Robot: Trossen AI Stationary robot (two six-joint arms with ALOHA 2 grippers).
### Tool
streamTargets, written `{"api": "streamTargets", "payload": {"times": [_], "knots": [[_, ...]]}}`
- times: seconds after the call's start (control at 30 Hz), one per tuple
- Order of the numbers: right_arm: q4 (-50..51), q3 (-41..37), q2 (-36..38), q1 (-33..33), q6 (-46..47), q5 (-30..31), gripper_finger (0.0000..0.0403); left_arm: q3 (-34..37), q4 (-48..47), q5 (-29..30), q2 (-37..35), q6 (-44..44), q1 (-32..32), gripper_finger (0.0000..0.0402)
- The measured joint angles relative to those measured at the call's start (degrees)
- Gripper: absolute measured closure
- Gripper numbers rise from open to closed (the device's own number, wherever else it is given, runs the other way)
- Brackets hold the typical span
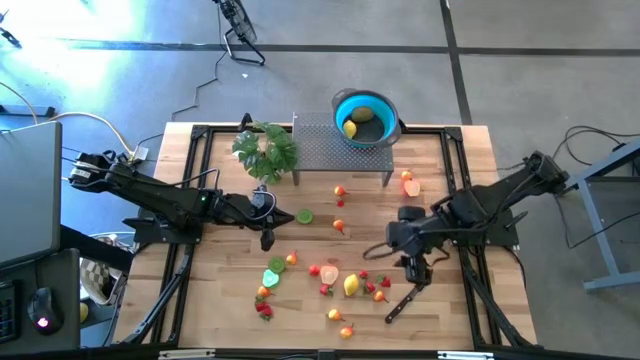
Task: Pick & Place Fruit
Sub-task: Put the red strawberry in the blue bowl on the shelf
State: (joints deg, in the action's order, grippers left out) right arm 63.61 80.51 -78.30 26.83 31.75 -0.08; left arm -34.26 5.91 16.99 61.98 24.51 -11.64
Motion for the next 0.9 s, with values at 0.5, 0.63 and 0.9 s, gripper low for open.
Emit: {"api": "streamTargets", "payload": {"times": [0.5, 0.63, 0.9], "knots": [[-2.2, 0.0, -6.1, 2.8, 10.4, 8.8, 0.0153, 0.0, 0.1, 0.0, 0.0, 4.2, 0.0, 0.0402], [-2.7, 0.0, -9.4, 2.8, 10.9, 9.0, 0.0163, 0.0, 0.1, 0.0, 0.0, 4.2, 0.0, 0.0402], [-2.5, 0.0, -15.0, 2.8, 13.1, 8.5, 0.0172, 0.0, -0.1, 0.0, 0.0, 3.9, 0.0, 0.0402]]}}
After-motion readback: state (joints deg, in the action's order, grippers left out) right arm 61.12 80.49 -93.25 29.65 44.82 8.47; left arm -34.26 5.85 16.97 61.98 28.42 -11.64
